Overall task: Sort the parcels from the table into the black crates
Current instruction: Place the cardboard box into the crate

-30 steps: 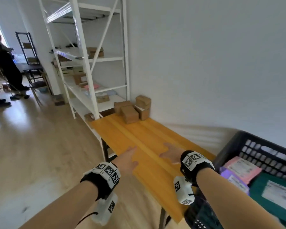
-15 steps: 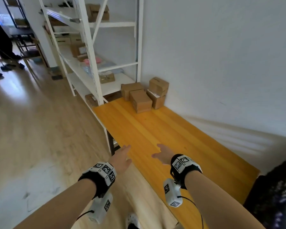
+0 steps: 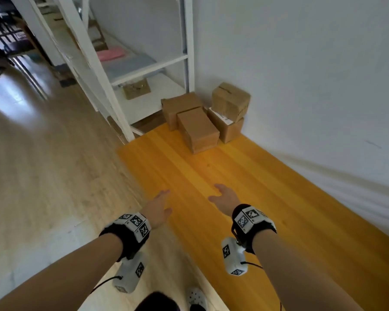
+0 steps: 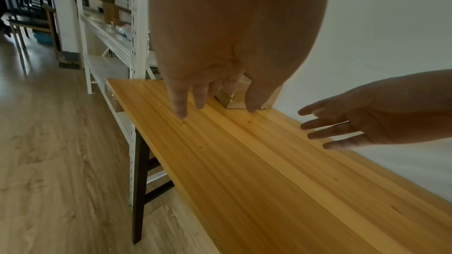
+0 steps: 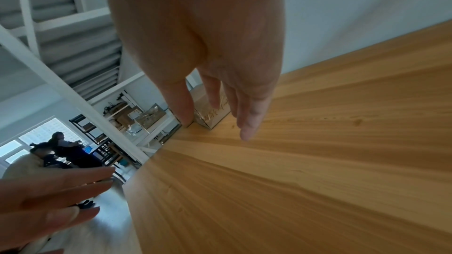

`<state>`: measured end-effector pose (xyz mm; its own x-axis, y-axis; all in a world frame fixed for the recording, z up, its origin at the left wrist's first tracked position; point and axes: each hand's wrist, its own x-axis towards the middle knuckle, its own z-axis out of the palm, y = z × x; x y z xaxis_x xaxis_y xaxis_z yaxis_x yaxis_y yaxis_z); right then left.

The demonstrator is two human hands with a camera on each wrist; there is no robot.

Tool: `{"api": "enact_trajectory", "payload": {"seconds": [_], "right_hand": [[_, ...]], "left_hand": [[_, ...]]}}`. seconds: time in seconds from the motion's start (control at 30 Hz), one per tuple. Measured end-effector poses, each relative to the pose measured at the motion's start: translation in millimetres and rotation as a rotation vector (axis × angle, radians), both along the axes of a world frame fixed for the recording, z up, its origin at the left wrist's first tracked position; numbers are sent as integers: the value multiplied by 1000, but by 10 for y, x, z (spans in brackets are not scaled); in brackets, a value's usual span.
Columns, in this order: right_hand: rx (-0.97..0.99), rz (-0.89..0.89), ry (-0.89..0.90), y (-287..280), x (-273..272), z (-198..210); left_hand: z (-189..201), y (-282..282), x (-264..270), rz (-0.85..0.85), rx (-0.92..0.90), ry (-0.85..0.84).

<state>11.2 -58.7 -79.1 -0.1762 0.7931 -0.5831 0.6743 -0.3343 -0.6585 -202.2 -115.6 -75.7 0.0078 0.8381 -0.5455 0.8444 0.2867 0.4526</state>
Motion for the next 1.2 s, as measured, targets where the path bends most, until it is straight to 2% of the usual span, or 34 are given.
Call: {"api": "enact_trajectory", "payload": {"seconds": [0.23,0.43,0.63,0.8,0.93,1.2], "right_hand": [[-40,-119,18,537,-365,-218],[-67,-329,32,1021,-708,-267],[-107,-519,44,1358,-1085,-266],[-109,-652,98,1578,-1261,-303],[-117,-760,155,1713,-1339,-348],[-93,-833,105,1973,-1481,-517]], "left_hand": [[-257,868,-350,-75,-56,-51],[-312,1687,-617,-177,-70,-76],[-276,2516,-870,-125,-33,-174],[-325,3117,-979,-103,6,-191],[-444,3439,-1012,-98,-11,-262],[-708,3687,-987,-67,-78,-276]]}}
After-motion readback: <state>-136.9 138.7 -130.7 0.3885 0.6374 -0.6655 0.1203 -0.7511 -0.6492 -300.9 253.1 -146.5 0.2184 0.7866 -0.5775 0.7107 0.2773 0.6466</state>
